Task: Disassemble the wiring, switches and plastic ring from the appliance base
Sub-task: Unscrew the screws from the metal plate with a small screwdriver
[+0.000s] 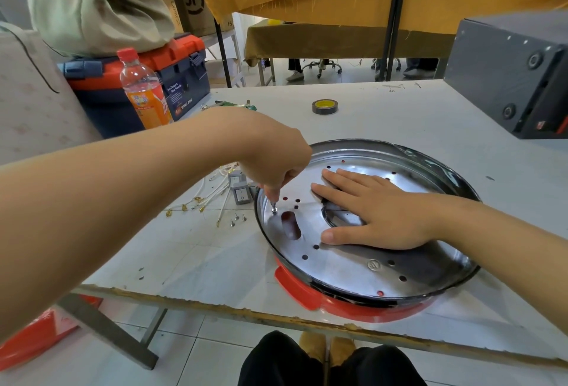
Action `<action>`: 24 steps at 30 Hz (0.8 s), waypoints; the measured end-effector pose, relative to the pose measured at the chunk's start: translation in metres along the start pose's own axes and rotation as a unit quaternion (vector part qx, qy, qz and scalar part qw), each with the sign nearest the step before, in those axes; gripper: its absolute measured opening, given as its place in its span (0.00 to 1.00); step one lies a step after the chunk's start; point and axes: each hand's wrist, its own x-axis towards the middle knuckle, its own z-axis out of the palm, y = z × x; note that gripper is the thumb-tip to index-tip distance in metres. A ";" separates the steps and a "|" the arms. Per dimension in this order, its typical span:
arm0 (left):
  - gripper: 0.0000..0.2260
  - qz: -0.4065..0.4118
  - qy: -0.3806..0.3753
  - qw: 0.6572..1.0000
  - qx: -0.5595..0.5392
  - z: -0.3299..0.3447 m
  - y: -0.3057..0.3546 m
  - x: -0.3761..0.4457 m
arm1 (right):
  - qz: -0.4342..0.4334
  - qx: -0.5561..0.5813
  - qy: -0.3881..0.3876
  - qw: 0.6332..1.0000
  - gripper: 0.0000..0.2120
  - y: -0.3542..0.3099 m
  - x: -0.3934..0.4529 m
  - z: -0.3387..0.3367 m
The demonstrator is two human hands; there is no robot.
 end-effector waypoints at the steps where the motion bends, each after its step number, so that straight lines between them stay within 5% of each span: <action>1: 0.10 -0.003 -0.004 1.000 -0.004 0.000 -0.001 0.000 | -0.001 -0.001 0.001 1.000 0.45 0.000 0.000 0.000; 24: 0.06 0.004 -0.022 0.999 0.035 -0.004 0.002 0.002 | -0.002 0.005 0.002 1.000 0.45 0.001 0.000 0.001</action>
